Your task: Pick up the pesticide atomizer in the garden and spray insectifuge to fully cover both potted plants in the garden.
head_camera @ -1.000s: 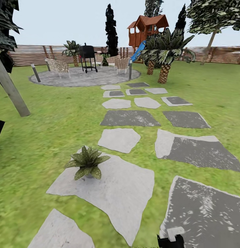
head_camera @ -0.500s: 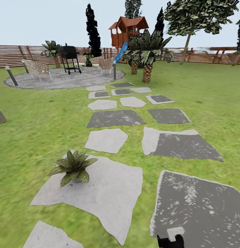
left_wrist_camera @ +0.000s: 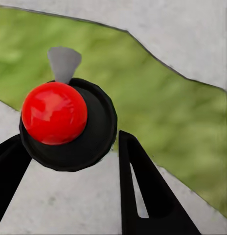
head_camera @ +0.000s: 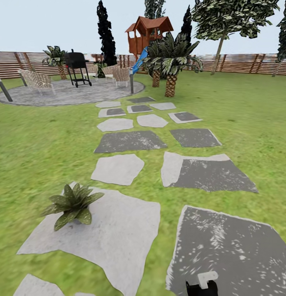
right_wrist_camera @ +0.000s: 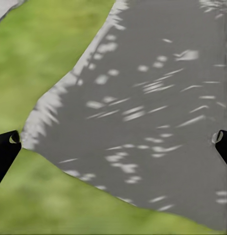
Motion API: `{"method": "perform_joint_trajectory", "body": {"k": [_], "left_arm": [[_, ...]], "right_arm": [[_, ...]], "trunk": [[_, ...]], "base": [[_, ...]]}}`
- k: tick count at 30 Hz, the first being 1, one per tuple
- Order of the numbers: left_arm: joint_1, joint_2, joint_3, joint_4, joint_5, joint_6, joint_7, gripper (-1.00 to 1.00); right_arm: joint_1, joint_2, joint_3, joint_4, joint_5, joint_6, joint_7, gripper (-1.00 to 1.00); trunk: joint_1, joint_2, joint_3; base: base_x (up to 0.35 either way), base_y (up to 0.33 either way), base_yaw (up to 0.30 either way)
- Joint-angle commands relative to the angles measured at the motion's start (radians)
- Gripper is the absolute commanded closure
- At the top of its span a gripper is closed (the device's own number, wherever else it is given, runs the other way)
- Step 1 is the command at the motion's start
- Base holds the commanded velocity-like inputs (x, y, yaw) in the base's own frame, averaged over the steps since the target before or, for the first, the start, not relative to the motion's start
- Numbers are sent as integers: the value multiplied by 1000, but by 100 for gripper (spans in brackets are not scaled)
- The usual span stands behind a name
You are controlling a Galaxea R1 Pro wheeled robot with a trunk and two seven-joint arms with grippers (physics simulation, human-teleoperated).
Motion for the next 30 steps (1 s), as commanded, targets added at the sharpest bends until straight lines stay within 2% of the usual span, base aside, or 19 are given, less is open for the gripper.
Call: {"method": "perform_joint_trajectory", "body": {"k": [1,18,25,30], "left_arm": [[-1,0,2,1,-11,-4,5,100],[1,3,3,1,-12,-5,10,100],[1,6,28,-1,-11,-5,20,100],[1,10,29,0,-9,-5,20,100]], "right_arm": [[-1,0,-1,1,11,-2,-7,-100],[0,-2,-2,1,11,-2,-8,-100],[0,-2,-2,1,11,-3,-8,-100],[7,-2,-2,1,11,-3,-8,-100]], "trunk": [[0,0,-1],[0,0,10],[0,0,10],[0,0,10]], "base": [[148,-254,0],[155,-253,0],[227,-226,0],[248,-220,0]]}}
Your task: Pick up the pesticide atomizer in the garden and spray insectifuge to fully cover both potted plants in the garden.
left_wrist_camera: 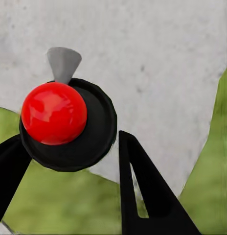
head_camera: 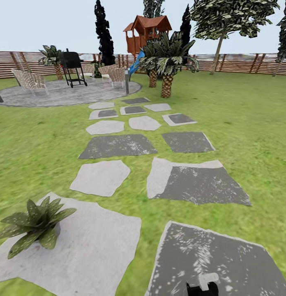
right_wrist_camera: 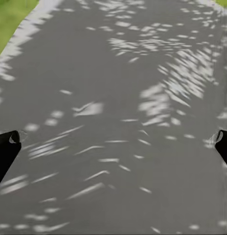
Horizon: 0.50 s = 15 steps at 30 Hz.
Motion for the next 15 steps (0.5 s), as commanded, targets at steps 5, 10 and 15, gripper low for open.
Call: {"method": "perform_joint_trajectory", "body": {"k": [5,10,15], "left_arm": [[-1,0,5,2,-9,-3,3,100],[-1,0,5,2,-8,-3,3,100],[-1,0,4,2,-7,-3,3,100]], "right_arm": [[0,0,-1,0,11,-2,-6,-100],[1,-2,-2,-1,11,-3,-10,-100],[1,-3,-2,-1,11,-3,-10,-100]], "trunk": [[0,0,-1],[0,0,-1],[0,0,-1]], "base": [[280,-211,0],[291,-193,98],[293,-188,261]]}}
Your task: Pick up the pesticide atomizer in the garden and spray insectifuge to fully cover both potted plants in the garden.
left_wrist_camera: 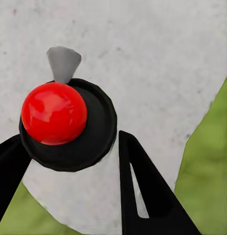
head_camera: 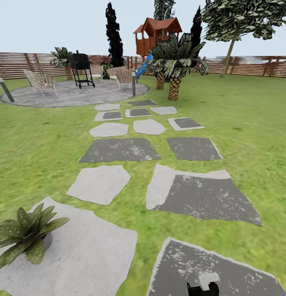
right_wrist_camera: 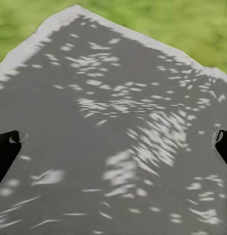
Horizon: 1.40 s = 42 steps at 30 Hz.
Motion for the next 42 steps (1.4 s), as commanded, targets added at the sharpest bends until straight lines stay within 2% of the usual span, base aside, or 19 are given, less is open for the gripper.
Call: {"method": "perform_joint_trajectory", "body": {"k": [1,12,20,42], "left_arm": [[-1,0,5,1,-11,-4,4,100],[-1,-1,4,1,-11,-4,4,100],[-1,-1,4,2,-11,-5,4,100],[-1,-2,4,3,-11,-5,4,100]], "right_arm": [[0,0,-1,1,11,-2,-7,-100],[0,-2,-1,-3,11,-2,-7,-100],[0,-2,0,-1,11,-2,-7,-100],[0,-2,0,-1,12,-2,-7,-100]], "trunk": [[0,0,-1],[0,0,-1],[0,0,-1],[0,0,-1]], "base": [[293,-188,274],[295,-180,83],[335,-16,19],[339,0,267]]}}
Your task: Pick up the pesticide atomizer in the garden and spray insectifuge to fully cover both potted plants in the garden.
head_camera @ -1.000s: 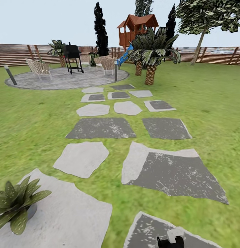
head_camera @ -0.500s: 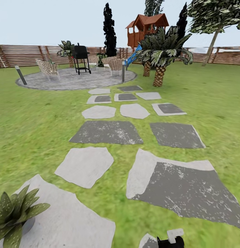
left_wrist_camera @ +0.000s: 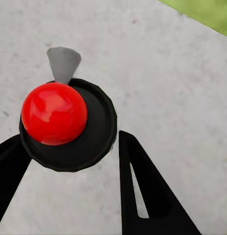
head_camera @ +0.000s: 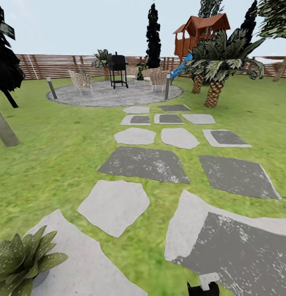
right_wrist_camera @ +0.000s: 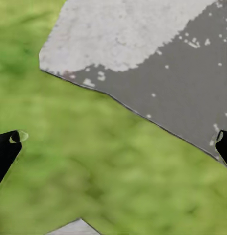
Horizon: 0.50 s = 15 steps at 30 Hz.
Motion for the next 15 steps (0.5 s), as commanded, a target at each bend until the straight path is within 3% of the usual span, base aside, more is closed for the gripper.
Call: {"method": "perform_joint_trajectory", "body": {"k": [1,7,15], "left_arm": [[-1,0,5,1,-11,-4,4,100],[-1,0,5,1,-11,-3,4,100],[-1,0,5,1,-12,-4,4,100]], "right_arm": [[0,0,-1,1,11,-2,-7,-100],[0,1,-1,1,10,-2,-7,-100],[0,1,-1,2,9,-2,-7,-100]], "trunk": [[0,0,-1],[0,0,-1],[0,0,-1]], "base": [[339,0,275],[339,0,258],[339,0,39]]}}
